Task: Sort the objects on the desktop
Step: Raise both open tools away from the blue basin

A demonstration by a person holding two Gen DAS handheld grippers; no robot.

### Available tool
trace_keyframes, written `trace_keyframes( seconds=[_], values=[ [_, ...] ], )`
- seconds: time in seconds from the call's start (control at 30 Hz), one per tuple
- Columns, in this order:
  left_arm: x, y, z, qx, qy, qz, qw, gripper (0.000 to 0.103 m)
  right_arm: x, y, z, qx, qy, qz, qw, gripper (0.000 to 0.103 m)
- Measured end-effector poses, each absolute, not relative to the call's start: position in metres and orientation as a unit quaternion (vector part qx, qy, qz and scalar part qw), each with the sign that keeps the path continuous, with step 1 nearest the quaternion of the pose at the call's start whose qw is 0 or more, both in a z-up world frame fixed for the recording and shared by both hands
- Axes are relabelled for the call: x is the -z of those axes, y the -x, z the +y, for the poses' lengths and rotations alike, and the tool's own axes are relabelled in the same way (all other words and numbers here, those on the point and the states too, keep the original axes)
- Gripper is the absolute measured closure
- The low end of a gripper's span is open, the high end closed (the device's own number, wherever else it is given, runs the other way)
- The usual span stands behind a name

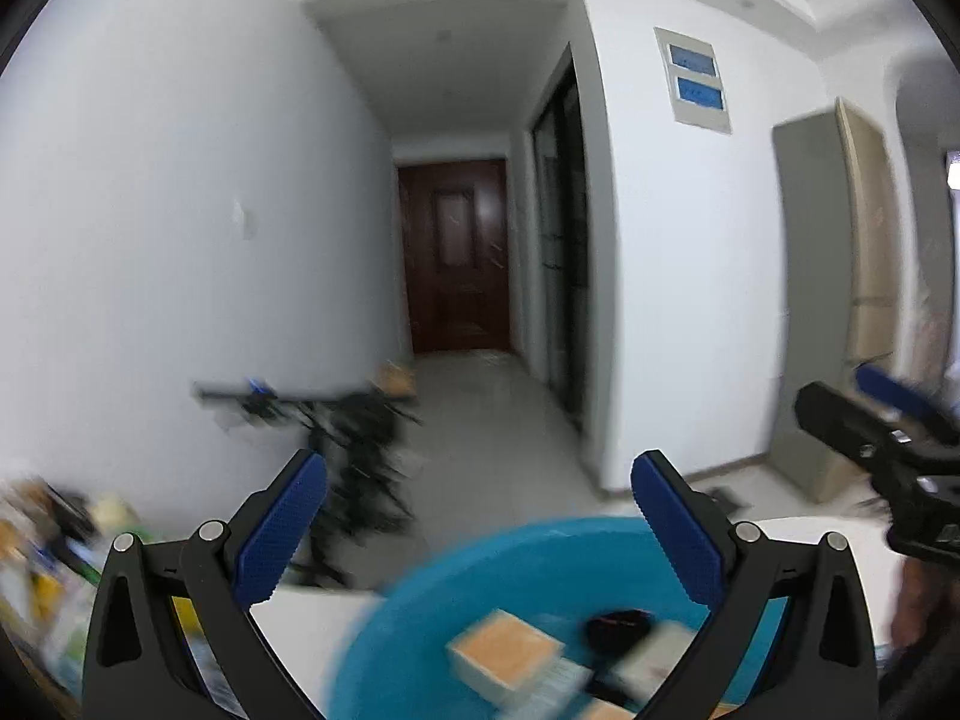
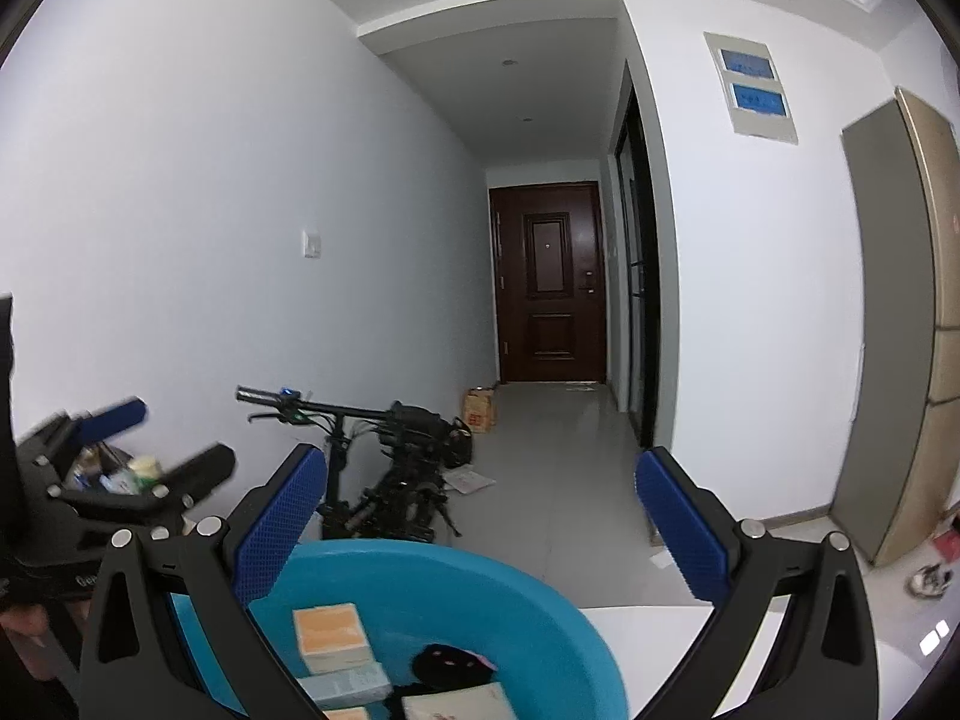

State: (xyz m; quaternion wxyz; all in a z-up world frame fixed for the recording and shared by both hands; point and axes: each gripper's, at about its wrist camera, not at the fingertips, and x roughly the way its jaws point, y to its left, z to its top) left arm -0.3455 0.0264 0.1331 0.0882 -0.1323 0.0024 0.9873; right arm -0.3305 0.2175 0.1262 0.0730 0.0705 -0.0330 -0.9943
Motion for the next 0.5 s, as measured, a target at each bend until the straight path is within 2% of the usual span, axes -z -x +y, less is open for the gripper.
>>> trace_keyframes(
  seconds=[0.1,0.23,0.5],
  values=[
    [-0.133,0.344,0.014,-0.983,0.133,-0.045,0.119,0.000,-0.128,0.329,0.224,0.995,-0.069,-0.041,0.064,0.001],
    [-0.139,0.331,0.027,-0.992,0.101,0.016,0.075,0.000,-0.132,0.328,0.229,0.995,-0.067,-0.041,0.056,0.001],
    [-0.146,0.316,0.026,-0.994,0.103,0.020,0.014,0.000,-0.137,0.323,0.228,0.996,-0.071,-0.032,0.052,0.001]
  ],
)
